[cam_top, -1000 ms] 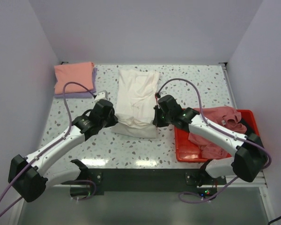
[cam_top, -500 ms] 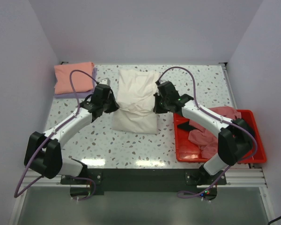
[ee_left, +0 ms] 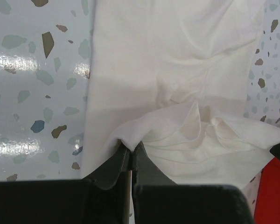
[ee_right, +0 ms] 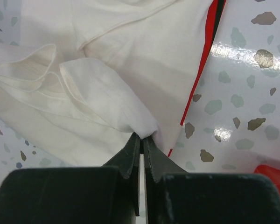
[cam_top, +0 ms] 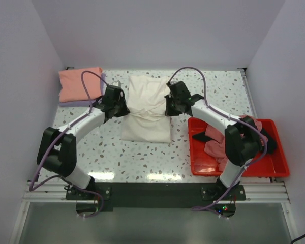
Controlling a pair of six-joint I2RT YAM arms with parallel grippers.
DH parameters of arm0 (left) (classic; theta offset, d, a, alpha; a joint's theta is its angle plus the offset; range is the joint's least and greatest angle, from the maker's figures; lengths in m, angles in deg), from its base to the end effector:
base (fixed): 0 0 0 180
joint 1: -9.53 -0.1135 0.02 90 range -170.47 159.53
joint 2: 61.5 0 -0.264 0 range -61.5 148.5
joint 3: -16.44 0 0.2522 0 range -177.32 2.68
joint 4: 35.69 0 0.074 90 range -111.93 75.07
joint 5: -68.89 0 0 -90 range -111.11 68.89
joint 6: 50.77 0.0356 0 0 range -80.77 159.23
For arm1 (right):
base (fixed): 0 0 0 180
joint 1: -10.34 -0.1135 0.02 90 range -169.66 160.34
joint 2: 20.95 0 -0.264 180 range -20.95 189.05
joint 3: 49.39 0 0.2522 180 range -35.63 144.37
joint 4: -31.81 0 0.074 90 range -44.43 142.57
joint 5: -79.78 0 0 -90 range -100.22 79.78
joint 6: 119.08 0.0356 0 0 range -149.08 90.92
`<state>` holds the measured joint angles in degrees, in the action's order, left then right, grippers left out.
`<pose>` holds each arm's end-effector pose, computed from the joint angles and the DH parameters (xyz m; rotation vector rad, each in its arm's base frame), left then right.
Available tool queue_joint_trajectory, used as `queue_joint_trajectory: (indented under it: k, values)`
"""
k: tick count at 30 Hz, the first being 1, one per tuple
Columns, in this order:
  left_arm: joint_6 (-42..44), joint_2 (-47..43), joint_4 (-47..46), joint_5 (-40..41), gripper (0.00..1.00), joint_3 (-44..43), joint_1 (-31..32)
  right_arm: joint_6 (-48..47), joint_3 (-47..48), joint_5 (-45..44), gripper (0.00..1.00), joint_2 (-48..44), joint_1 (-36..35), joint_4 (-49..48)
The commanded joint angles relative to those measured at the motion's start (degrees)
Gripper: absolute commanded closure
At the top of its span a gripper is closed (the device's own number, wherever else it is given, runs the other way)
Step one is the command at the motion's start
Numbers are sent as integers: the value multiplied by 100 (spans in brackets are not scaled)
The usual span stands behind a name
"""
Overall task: Fold and stack the t-shirts
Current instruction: Fold the tshirt
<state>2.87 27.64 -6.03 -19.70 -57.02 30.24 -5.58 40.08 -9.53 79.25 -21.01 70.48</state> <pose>0.3145 -0.1180 0.2314 -0.3400 2.3843 -0.4465 0.3293 0.2011 0.2432 -0.1755 2.4768 0.4363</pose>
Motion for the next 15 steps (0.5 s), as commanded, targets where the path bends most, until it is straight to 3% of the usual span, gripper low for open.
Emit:
queue_joint_trajectory:
  k: [1, 12, 15]
  values:
    - [182, 199, -316, -115, 100, -322, -76, -110, 322, 124, 100, 148, 85, -82]
    - [296, 1043, -465, -325, 99, -621, -216, -136, 629, 230, 100, 736, 305, -92]
    - [296, 1184, -456, -422, 95, -727, -252, -118, 761, 274, 95, 904, 384, -30]
